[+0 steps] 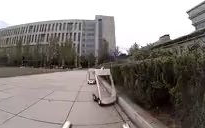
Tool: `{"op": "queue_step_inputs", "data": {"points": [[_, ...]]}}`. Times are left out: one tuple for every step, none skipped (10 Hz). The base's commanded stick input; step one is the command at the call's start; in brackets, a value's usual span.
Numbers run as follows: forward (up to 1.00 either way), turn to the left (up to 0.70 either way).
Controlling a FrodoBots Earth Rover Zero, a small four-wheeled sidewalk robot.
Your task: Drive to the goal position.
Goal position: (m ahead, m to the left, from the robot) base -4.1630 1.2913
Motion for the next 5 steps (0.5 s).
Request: {"op": "queue_step_inputs", "data": {"points": [[0.06, 0.0], [0.06, 0.0], [0.06, 0.0], [0.06, 0.0], [0.06, 0.0]]}}
